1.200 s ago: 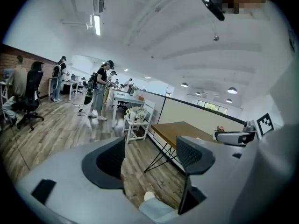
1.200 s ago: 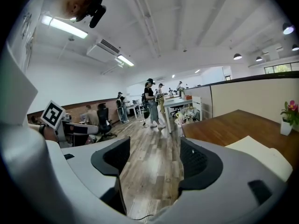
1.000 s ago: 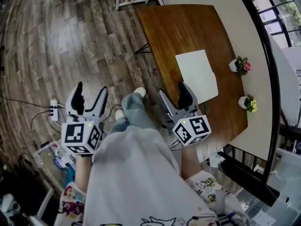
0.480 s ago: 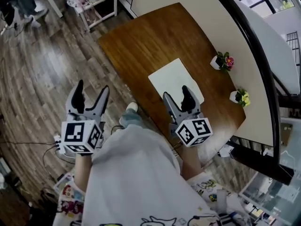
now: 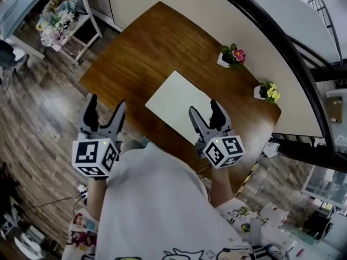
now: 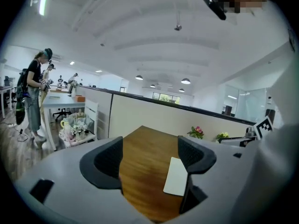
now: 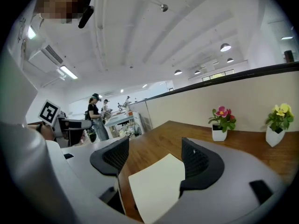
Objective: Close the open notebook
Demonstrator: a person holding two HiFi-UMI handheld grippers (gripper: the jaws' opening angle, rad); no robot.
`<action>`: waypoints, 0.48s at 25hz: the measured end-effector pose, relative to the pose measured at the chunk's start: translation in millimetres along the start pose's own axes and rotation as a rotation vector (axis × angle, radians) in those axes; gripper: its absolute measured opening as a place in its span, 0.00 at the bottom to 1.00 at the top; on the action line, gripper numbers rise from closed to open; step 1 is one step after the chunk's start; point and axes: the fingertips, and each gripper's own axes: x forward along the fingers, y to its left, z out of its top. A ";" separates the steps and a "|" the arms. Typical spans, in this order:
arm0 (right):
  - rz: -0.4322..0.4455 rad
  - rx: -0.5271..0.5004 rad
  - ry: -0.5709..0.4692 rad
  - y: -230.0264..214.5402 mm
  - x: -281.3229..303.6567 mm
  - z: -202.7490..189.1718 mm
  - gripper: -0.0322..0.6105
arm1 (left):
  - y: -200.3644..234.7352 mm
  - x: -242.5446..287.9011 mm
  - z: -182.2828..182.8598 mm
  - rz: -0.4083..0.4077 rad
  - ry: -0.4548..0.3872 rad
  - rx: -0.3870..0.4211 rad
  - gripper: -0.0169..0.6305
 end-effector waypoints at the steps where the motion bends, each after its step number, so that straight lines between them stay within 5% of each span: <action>1: -0.028 0.011 -0.008 -7.9 -4.0 -0.3 0.53 | -6.7 10.3 1.6 -0.028 0.008 0.011 0.55; 12: -0.299 0.106 -0.072 -54.4 -63.4 -10.7 0.53 | -79.4 75.8 11.7 -0.320 0.064 0.108 0.55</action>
